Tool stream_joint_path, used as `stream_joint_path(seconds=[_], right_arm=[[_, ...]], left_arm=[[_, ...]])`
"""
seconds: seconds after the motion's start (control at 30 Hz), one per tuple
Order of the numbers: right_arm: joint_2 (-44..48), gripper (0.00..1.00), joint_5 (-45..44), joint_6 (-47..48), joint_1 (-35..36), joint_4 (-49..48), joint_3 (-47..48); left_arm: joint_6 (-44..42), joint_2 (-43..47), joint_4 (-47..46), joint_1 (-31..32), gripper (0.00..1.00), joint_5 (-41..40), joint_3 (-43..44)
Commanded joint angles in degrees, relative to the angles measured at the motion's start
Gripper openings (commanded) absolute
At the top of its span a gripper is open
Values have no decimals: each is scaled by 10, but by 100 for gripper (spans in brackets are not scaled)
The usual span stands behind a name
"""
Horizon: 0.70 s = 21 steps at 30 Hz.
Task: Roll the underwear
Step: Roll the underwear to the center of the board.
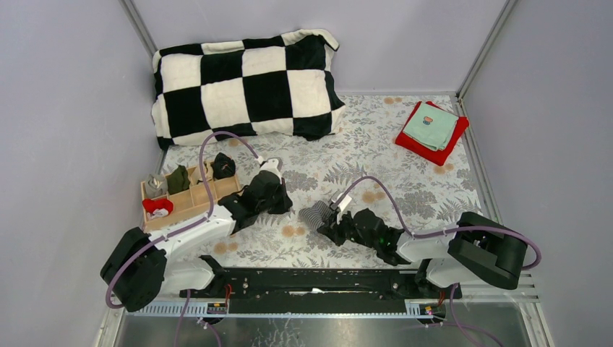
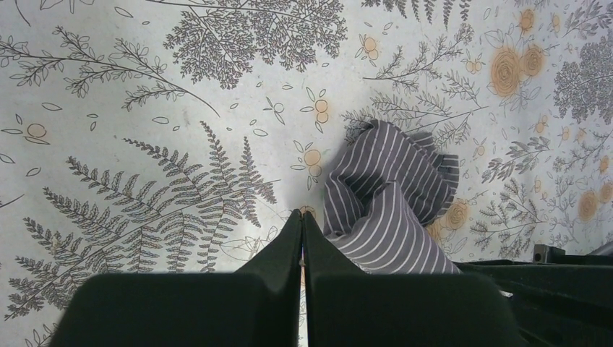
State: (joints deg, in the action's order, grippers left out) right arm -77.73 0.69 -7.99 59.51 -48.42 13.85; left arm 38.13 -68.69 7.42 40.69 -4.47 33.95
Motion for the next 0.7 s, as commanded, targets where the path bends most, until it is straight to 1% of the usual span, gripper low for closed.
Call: stream_joint_path(seconds=[0.0,0.07,0.17,0.3,0.5,0.57,0.67], right_arm=[[10,0,-1,-137,-13,-7,10],[8,0,-4,-180,-17,-20,1],[7,0,-40,-230,-21,-45,-20],[7,0,-74,-292,-26,-48,-37],[17,0,-127,-386,-29,3,-49],[25,0,-148,-427,-31,30,-51],[33,0,-164,-465,-33,66,-51]], left_arm=[[7,12,-2,-4,0,0,-4],[8,15,-4,-4,0,3,-6],[9,19,-17,-4,0,17,-10],[11,16,-38,-5,0,41,-17],[17,0,-66,-4,0,80,-24],[20,-2,-72,-4,0,85,-27],[25,0,-72,-4,0,88,-31]])
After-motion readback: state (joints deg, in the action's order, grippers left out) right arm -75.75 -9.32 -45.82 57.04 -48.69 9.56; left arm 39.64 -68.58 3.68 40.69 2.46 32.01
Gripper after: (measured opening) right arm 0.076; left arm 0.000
